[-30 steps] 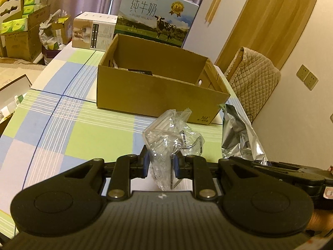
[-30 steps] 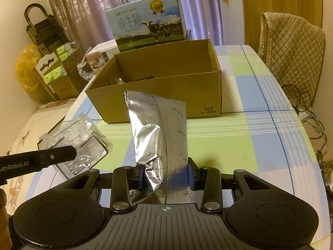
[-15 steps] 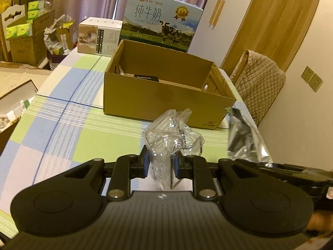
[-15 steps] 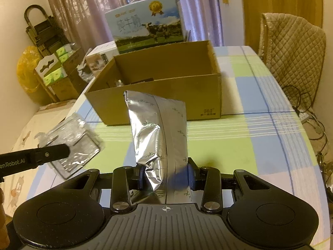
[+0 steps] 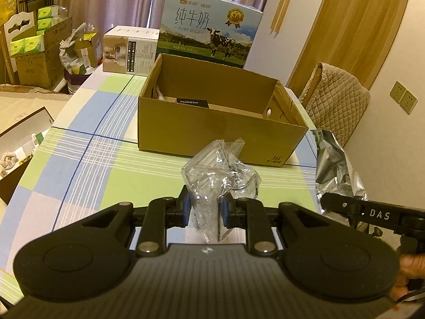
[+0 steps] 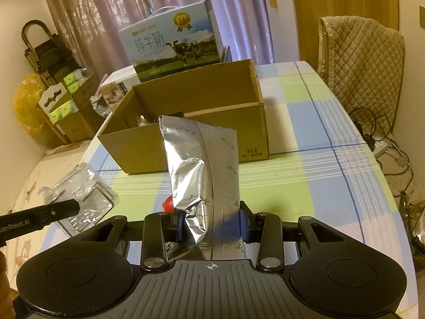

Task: Organize objects
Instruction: 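Carry the clear packaging and the foil bag over the cardboard box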

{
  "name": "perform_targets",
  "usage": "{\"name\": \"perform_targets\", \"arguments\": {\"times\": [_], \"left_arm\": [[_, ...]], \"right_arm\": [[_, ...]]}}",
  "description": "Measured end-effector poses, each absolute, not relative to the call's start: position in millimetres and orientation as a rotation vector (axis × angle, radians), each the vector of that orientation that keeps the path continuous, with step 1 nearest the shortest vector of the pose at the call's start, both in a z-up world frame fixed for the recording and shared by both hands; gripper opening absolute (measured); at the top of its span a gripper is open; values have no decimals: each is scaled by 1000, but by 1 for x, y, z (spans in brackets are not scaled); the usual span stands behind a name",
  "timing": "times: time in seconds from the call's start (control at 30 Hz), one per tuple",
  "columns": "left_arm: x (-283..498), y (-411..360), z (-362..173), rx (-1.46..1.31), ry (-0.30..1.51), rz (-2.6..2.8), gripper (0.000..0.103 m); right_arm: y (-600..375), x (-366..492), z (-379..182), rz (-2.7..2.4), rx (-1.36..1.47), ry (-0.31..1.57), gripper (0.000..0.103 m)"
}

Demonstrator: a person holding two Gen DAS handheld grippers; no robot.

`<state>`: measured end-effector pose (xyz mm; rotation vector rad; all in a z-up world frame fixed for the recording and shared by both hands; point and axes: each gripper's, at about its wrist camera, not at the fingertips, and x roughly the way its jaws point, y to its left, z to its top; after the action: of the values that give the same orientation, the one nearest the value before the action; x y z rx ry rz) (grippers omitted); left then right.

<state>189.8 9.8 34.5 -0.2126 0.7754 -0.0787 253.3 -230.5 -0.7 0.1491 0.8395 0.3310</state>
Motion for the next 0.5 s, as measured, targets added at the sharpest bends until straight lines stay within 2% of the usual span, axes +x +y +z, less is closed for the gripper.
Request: {"name": "perform_targets", "arguments": {"times": [0.5], "left_arm": [[193, 12, 35, -210, 776, -74, 18]], "right_arm": [[-226, 259, -6, 343, 127, 853, 35]]}}
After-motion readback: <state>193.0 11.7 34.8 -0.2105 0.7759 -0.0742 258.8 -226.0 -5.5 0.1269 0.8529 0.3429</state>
